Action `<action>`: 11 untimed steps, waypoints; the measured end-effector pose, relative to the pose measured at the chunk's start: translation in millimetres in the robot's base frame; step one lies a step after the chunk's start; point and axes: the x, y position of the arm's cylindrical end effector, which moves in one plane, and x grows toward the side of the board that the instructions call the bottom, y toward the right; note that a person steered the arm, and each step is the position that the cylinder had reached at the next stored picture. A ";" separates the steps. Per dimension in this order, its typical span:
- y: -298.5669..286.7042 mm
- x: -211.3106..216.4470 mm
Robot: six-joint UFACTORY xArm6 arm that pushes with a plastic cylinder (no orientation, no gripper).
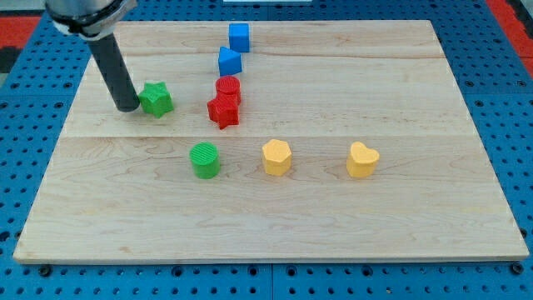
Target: Drag green star towards top left of the board
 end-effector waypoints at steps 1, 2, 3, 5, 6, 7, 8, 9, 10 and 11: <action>-41.3 23.0; -4.5 58.3; 49.2 48.1; -13.1 -35.6; -18.2 -43.3; -4.4 -87.2; 30.7 -99.5; 53.5 -113.3; 23.3 -105.6; -2.9 13.8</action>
